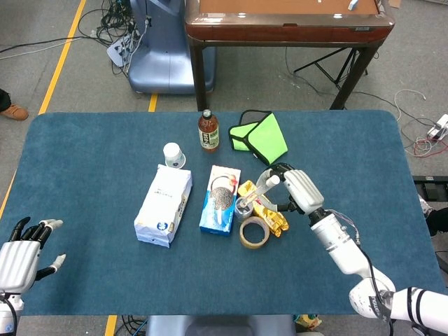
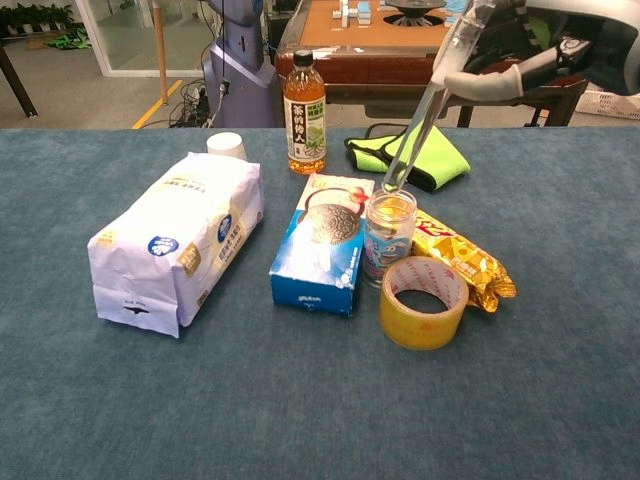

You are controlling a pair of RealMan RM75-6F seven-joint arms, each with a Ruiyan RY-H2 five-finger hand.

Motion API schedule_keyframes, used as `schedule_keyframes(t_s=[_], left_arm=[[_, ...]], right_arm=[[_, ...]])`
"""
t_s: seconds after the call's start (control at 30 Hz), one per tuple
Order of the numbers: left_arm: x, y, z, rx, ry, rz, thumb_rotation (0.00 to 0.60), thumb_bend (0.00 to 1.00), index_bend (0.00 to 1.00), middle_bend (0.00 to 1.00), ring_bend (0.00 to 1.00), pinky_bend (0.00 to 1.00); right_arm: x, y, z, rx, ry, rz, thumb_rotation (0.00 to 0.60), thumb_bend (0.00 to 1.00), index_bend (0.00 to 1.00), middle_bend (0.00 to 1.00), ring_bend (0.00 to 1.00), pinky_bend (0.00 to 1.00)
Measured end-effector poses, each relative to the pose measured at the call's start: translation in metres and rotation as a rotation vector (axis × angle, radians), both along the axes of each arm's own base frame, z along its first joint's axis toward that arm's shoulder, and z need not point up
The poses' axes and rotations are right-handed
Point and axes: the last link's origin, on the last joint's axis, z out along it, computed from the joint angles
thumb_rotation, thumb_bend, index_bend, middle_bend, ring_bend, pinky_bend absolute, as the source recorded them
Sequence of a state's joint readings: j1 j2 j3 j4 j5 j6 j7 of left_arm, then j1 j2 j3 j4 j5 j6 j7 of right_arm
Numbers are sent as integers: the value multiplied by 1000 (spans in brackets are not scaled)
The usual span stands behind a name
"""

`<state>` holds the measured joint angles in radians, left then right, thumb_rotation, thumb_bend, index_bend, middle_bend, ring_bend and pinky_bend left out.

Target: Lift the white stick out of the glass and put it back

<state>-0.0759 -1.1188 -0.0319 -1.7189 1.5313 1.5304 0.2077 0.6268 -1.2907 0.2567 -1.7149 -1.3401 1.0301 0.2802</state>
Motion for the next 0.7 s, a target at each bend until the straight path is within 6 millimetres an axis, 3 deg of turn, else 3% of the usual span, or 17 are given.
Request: schedule_keyframes(t_s=[0.7], left_arm=[[-7,-3,-2,-8,-7,16,600,239,249,253,296,79]], right_arm=[[-4,-12,-30,44,85,-12,600,493,680,492,275,192]])
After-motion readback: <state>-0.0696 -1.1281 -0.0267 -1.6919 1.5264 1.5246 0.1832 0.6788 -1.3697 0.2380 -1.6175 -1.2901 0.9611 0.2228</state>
